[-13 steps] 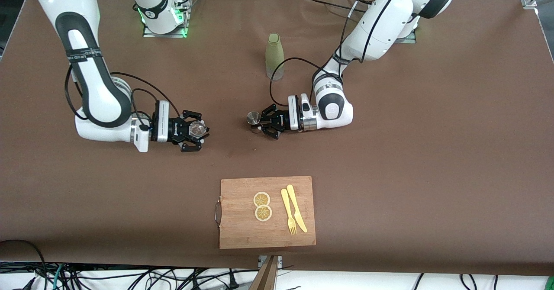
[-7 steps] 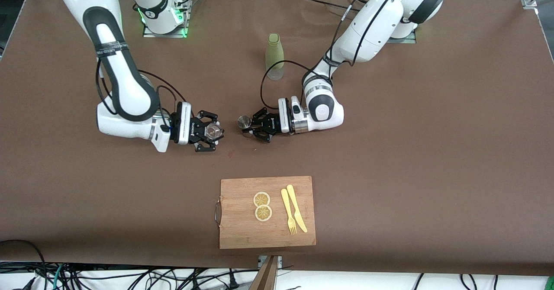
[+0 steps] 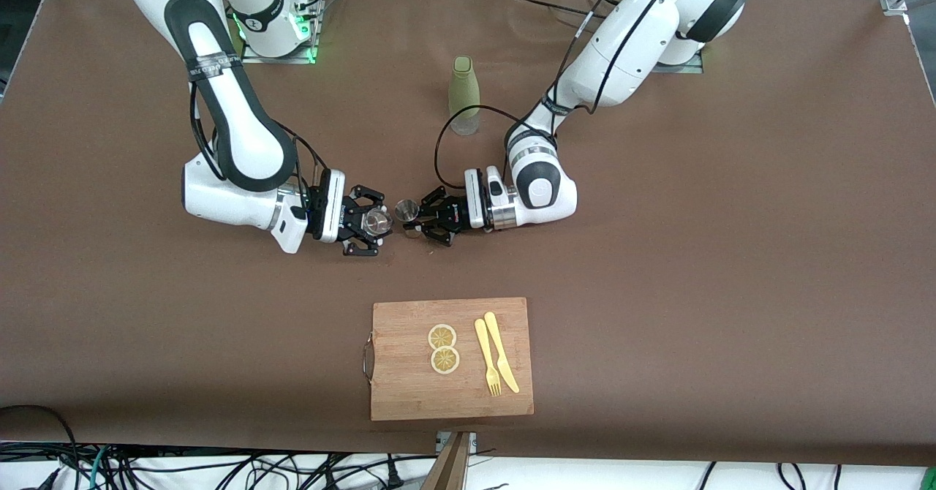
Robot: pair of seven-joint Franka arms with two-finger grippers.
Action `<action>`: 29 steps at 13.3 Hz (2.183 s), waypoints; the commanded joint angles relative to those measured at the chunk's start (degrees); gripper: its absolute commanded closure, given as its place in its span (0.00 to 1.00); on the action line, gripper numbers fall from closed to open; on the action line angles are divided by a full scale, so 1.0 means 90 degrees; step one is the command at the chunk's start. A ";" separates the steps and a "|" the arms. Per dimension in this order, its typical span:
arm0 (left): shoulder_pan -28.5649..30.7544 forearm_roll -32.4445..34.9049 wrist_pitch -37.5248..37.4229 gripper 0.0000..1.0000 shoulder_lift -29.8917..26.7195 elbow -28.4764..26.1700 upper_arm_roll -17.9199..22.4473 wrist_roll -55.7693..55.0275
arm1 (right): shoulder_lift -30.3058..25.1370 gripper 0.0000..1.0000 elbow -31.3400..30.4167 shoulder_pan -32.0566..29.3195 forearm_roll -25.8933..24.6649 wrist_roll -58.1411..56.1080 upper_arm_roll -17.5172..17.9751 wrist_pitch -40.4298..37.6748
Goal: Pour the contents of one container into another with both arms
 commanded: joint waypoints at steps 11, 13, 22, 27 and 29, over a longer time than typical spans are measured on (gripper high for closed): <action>-0.0079 -0.0234 0.0273 1.00 0.0172 0.0279 0.0011 0.0262 | -0.1222 0.80 -0.0776 0.0340 -0.1809 0.1865 0.0054 0.0211; -0.0088 -0.0234 0.0273 1.00 0.0172 0.0279 0.0021 0.0262 | -0.1320 0.80 -0.0864 0.0340 -0.1957 0.2032 0.0113 0.0221; -0.0088 -0.0224 0.0331 1.00 0.0211 0.0269 0.0030 0.0272 | -0.1301 0.80 -0.0602 0.0428 -0.2962 0.3475 0.0250 0.0241; -0.0088 -0.0224 0.0341 1.00 0.0221 0.0279 0.0030 0.0272 | -0.1184 0.80 -0.0416 0.0467 -0.3022 0.3945 0.0250 0.0241; -0.0088 -0.0224 0.0341 1.00 0.0221 0.0269 0.0030 0.0272 | -0.1154 0.80 -0.0396 0.0496 -0.3032 0.4092 0.0250 0.0241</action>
